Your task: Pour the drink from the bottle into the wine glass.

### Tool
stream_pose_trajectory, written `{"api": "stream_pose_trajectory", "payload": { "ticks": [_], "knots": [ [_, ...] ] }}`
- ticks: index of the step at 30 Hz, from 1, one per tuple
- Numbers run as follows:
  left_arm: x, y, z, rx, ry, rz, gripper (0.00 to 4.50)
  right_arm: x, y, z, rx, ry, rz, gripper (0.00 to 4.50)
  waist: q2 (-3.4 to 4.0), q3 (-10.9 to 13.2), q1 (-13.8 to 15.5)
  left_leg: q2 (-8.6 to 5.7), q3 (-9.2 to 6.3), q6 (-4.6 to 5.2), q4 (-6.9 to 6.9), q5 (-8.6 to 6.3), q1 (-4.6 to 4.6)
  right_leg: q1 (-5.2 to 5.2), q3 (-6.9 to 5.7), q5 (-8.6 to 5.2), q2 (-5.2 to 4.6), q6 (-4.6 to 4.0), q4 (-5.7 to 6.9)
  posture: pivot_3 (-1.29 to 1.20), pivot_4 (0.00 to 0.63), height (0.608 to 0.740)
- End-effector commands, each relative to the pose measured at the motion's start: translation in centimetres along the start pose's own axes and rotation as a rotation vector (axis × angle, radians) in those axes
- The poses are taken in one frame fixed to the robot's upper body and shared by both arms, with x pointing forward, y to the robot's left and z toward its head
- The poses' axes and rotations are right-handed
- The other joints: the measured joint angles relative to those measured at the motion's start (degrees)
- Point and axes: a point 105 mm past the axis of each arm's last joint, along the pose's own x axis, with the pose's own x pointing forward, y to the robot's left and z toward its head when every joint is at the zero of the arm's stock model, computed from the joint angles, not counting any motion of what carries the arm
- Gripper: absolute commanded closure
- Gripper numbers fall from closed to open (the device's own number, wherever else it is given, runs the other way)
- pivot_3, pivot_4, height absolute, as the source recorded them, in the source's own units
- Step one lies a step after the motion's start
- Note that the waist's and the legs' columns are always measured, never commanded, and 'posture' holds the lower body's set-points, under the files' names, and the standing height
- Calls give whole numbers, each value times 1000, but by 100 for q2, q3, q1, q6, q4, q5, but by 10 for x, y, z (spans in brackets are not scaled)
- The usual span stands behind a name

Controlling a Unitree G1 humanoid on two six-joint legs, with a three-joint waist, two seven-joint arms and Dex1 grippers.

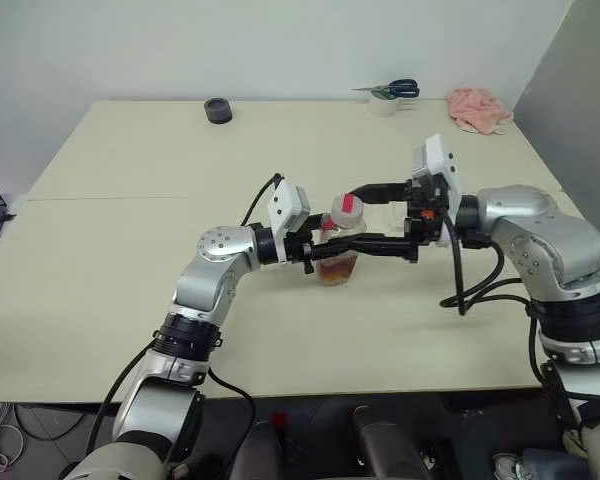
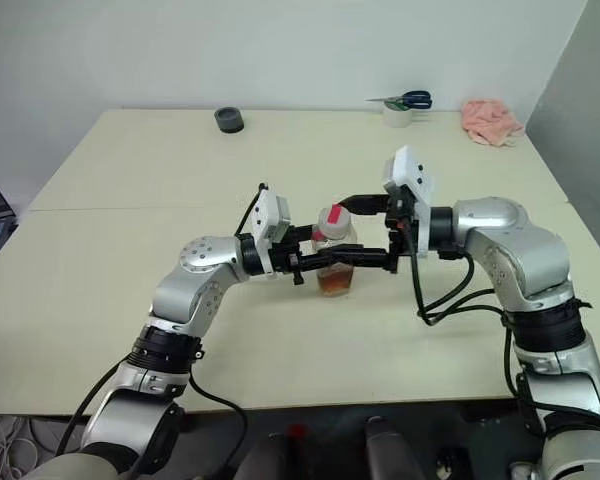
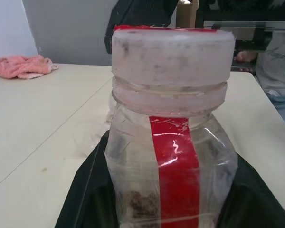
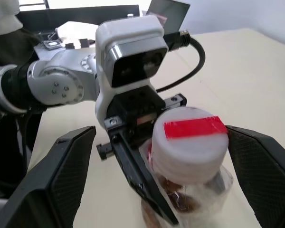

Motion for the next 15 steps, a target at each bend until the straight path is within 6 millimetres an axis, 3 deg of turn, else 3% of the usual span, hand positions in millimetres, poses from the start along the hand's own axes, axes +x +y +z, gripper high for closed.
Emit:
{"api": "stream_pose_trajectory", "payload": {
  "ticks": [1, 15],
  "knots": [
    [3, 2, 20, 55, -60, -4, 2703, 4, -7, 16, -23, -51, -157, 0, 0, 0, -5, 0, 1, 0, 0, 0, 1, 0, 1, 0, 0, 0, 0, 0, 150, 740],
    [4, 3, 20, 57, -66, -8, 2704, 13, -24, 4, 5, -26, -356, 0, 0, 0, 0, 0, 0, 0, 0, 0, 2, 0, -1, 0, 0, 0, 2, 0, 150, 740]
  ]
}}
